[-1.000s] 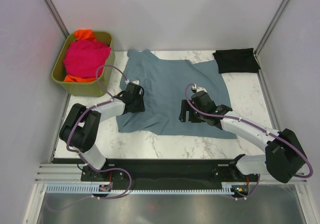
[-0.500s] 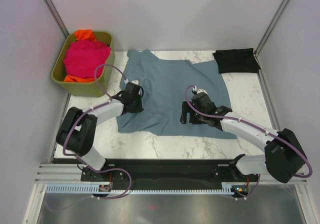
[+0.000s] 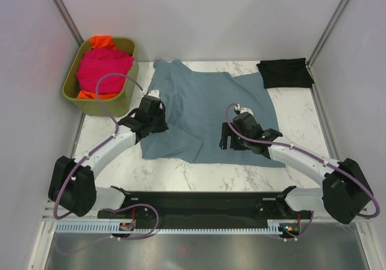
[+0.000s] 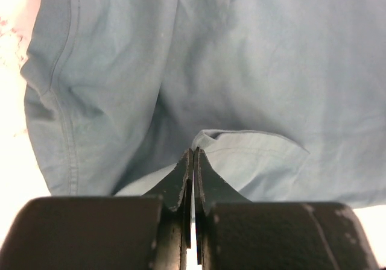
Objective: Fold and stack the t-shirts
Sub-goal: Flatten the tshirt out
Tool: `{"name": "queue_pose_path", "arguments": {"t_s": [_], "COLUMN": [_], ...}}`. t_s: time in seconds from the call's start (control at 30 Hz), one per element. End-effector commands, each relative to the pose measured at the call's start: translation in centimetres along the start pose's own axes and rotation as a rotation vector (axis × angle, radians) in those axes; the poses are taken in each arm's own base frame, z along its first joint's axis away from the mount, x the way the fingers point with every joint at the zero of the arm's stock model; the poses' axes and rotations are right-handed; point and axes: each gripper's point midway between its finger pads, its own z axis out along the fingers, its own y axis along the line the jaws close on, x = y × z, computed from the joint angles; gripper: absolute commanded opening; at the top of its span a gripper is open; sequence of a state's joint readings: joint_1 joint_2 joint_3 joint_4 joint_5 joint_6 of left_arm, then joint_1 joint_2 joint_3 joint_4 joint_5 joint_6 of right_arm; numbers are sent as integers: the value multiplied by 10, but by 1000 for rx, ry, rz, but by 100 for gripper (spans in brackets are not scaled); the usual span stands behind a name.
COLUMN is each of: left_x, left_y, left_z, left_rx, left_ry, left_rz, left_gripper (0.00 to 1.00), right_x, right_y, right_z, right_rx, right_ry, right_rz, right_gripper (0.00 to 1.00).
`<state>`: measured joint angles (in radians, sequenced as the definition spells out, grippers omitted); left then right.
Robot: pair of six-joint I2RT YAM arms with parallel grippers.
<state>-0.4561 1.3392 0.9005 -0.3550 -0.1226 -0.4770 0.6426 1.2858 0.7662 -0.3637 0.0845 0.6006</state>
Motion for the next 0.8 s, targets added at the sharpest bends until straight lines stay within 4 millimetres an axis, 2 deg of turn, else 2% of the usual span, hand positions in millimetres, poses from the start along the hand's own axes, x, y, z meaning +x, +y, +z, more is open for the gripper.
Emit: {"name": "queue_pose_path", "arguments": {"t_s": [0.0, 0.07, 0.1, 0.13, 0.2, 0.23, 0.3, 0.4, 0.47, 0.6, 0.77], "left_x": [-7, -3, 0, -6, 0, -3, 3, 5, 7, 10, 9], "left_y": [-7, -5, -3, -5, 3, 5, 15, 16, 12, 13, 7], "left_z": [-29, -42, -48, -63, -77, -90, -99, -109, -114, -116, -119], "left_rx": [55, 60, 67, 90, 78, 87, 64, 82, 107, 118, 152], "left_ry": [-29, -29, -33, -74, -76, -112, -119, -134, -125, -130, -134], "left_rz": [-1, -1, -2, -7, -4, -5, 4, 14, 19, 30, 36], "left_gripper": [2, 2, 2, 2, 2, 2, 2, 2, 2, 2, 2], "right_x": [-18, -20, -16, -18, -9, -14, -3, 27, 57, 61, 66], "right_y": [-39, -68, -95, -103, -125, -143, -169, -190, -200, -207, -217], "right_z": [-20, -39, -43, -55, -62, -73, -82, -77, -70, -65, -64], "right_rx": [155, 245, 310, 304, 337, 381, 469, 530, 584, 581, 635], "right_ry": [-116, -163, -174, -215, -230, -275, -259, -174, -96, -124, -118], "right_rz": [78, 196, 277, 350, 428, 489, 579, 719, 794, 895, 927], "right_gripper": [89, 89, 92, 92, 93, 92, 92, 89, 88, 88, 87]}}
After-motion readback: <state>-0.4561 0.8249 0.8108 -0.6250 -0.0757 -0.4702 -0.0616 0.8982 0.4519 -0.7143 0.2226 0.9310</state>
